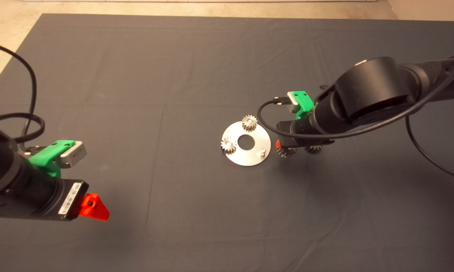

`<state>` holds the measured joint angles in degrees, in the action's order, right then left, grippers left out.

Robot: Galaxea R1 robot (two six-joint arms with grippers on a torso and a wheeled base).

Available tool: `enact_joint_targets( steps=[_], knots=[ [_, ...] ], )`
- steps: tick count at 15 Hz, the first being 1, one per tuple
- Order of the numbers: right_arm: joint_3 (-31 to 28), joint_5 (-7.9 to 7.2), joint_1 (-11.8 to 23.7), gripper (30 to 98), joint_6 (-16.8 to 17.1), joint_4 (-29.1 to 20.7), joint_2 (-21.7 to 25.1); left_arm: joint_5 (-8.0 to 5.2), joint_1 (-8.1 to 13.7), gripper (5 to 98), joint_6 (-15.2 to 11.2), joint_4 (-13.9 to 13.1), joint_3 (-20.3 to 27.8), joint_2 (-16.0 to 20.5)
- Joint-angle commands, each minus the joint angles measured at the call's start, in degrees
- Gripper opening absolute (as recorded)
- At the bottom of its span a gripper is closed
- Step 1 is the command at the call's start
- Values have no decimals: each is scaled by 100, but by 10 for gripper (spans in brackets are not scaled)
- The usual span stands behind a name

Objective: Remove an incorrectly installed larger gear and replace it with the correct smaller gear

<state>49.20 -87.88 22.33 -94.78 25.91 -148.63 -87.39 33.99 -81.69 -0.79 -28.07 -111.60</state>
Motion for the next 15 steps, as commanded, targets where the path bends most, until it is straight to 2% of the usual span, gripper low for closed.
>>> enact_joint_targets(
  steps=[1,9,11,15],
  knots=[
    [248,-712,-27,384,-23,73,-306,-542,21,982,30,35,-47,0],
    [290,-712,-147,384,-32,263,-426,-542,21,982,30,35,-41,2],
    [359,-712,-316,384,-14,459,-400,-542,21,982,30,35,-47,20],
    [798,-712,-387,384,339,494,-426,-542,21,982,39,35,-47,20]
  ],
)
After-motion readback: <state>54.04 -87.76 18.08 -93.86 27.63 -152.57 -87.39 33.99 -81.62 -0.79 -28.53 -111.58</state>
